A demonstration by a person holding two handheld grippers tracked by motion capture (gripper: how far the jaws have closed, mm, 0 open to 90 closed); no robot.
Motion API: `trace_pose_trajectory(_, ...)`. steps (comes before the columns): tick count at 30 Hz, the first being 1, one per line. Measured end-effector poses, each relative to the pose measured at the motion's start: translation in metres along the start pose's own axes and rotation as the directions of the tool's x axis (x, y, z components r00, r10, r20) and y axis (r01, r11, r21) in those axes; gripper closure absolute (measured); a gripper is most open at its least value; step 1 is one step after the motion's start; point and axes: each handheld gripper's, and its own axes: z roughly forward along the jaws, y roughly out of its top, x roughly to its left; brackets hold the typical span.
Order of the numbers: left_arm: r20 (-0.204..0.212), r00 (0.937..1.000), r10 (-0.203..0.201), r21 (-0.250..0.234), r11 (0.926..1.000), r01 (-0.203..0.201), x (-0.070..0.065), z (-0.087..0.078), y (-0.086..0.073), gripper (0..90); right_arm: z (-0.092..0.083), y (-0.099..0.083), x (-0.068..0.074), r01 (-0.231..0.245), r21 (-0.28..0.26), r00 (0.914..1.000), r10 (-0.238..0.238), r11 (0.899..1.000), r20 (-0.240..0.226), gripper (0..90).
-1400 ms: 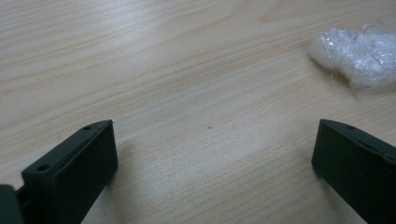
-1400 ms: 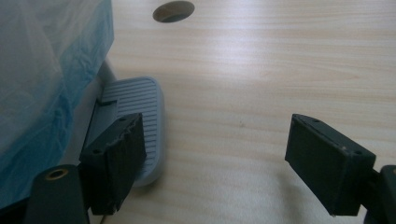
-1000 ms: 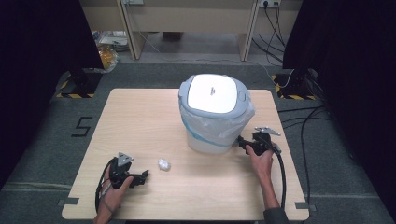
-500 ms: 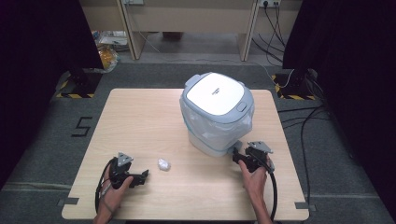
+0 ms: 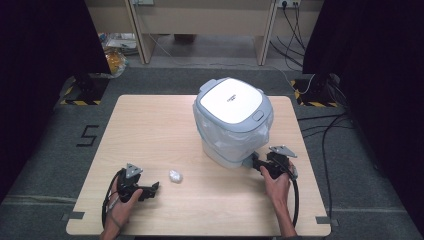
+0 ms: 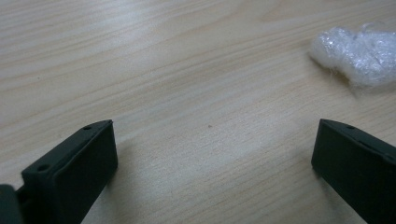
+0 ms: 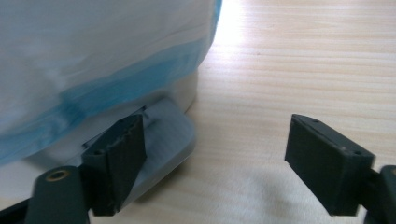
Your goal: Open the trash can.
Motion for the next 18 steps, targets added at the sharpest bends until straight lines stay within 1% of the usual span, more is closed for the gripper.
trace_pose_trajectory(2,0.000,1.0000,-0.001,0.000,1.0000,0.001,0.000,0.000,0.000,0.0,0.002,0.000,-0.001,-0.007,0.001,1.0000,0.007,1.000,0.001,20.4)
trace_pose_trajectory(4,0.000,1.0000,-0.001,0.000,1.0000,0.001,0.000,0.000,0.000,0.0,0.001,-0.001,-0.001,0.003,-0.001,1.0000,-0.003,1.000,0.003,20.6)
trace_pose_trajectory(6,0.000,1.0000,-0.001,0.000,1.0000,0.001,0.000,0.000,0.000,0.0,0.001,-0.002,-0.001,-0.005,0.001,1.0000,0.005,1.000,-0.001,20.6)
trace_pose_trajectory(7,0.000,1.0000,-0.001,0.000,1.0000,0.001,0.000,0.000,0.000,0.0,0.000,-0.003,-0.002,-0.020,0.007,0.9996,0.020,1.000,-0.018,20.6)
trace_pose_trajectory(8,0.000,1.0000,-0.001,0.000,1.0000,0.001,0.000,0.000,0.000,0.0,0.000,-0.004,-0.002,-0.031,0.012,0.9992,0.031,0.999,-0.025,20.6)
trace_pose_trajectory(11,-0.001,1.0000,0.001,0.000,1.0000,-0.001,0.000,0.000,0.000,0.0,-0.005,-0.010,0.002,-0.043,0.010,0.9981,0.043,0.999,-0.043,20.6)
trace_pose_trajectory(15,-0.001,1.0000,0.001,0.000,1.0000,-0.001,0.000,0.000,0.000,0.0,-0.009,-0.017,0.008,-0.020,-0.010,0.9990,0.020,1.000,-0.041,20.6)
trace_pose_trajectory(16,-0.001,1.0000,0.001,0.000,1.0000,-0.001,0.000,0.000,0.000,0.0,-0.010,-0.018,0.010,-0.020,-0.015,0.9993,0.019,1.000,-0.031,20.6)
trace_pose_trajectory(18,-0.001,1.0000,0.001,0.000,1.0000,-0.001,0.000,0.000,0.000,0.0,-0.011,-0.018,0.011,-0.001,-0.022,0.9999,0.000,1.000,-0.017,20.6)
